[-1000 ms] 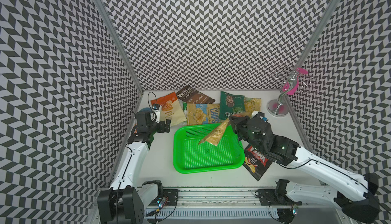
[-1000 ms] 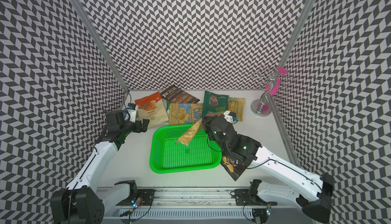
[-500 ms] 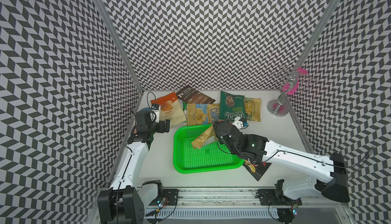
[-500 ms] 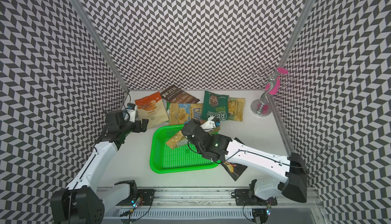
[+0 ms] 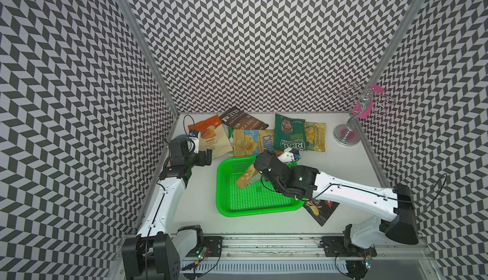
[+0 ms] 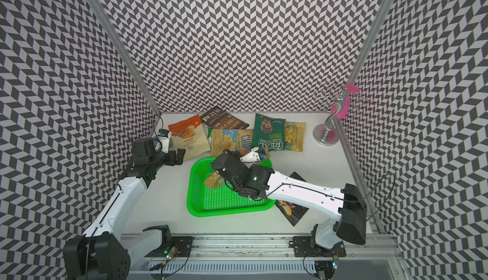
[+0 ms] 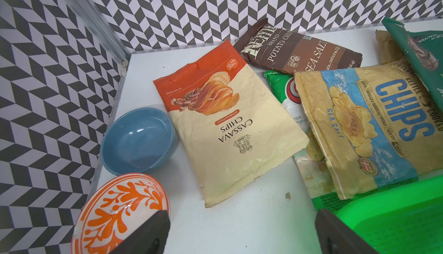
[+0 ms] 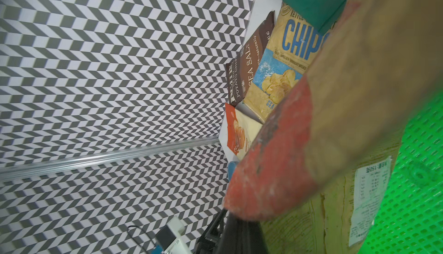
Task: Put the potato chips into the basket
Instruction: Place the potato chip in the basket.
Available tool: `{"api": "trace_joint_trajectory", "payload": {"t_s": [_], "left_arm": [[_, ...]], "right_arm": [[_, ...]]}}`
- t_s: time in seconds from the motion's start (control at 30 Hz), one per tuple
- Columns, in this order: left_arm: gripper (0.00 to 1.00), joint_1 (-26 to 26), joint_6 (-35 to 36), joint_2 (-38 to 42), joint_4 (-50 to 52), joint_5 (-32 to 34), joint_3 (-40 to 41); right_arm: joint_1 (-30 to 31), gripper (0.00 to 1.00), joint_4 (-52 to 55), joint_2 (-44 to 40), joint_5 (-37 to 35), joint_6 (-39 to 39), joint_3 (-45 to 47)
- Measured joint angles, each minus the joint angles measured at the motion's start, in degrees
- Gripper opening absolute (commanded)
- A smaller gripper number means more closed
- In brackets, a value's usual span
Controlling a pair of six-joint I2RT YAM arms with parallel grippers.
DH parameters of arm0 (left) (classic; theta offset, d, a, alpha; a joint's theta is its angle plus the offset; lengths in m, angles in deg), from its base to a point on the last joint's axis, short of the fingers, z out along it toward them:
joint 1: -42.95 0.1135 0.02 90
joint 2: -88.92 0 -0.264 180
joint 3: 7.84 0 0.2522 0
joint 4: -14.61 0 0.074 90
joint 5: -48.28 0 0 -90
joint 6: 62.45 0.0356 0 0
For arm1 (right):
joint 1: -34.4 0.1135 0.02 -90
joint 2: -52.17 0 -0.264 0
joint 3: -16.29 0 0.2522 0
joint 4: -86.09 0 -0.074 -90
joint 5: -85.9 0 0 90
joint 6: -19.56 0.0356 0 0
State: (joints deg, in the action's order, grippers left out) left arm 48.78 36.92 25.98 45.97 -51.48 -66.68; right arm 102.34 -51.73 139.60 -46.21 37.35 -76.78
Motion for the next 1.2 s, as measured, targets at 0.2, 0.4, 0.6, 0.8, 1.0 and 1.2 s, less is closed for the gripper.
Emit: {"api": "trace_joint_trajectory", "payload": {"t_s": [0.2,0.4,0.6,0.8,1.0,1.2], "left_arm": [[0.99,0.07,-0.07,0.0,-0.15,0.9,0.09],[0.99,0.22,-0.07,0.0,-0.46,0.98,0.13],[0.99,0.22,-0.07,0.0,-0.5,1.05,0.28],[0.99,0.2,-0.07,0.07,-0.52,1.11,0.28],[0.99,0.2,-0.07,0.07,-0.52,1.11,0.31],[0.99,0.22,-0.07,0.44,-0.59,1.11,0.31]], "right_arm": [[2.36,0.0,-0.09,-0.02,-2.73,-0.04,-1.86],[2.51,0.0,-2.16,-0.02,-3.1,0.15,-0.09],[2.49,0.0,-2.27,0.66,-3.34,0.96,1.31],[2.49,0.0,-2.29,2.16,-4.76,2.67,2.01],[2.49,0.0,-2.27,5.01,-5.95,4.39,2.27],[2.03,0.0,-2.05,7.87,-7.19,4.96,1.88]]}}
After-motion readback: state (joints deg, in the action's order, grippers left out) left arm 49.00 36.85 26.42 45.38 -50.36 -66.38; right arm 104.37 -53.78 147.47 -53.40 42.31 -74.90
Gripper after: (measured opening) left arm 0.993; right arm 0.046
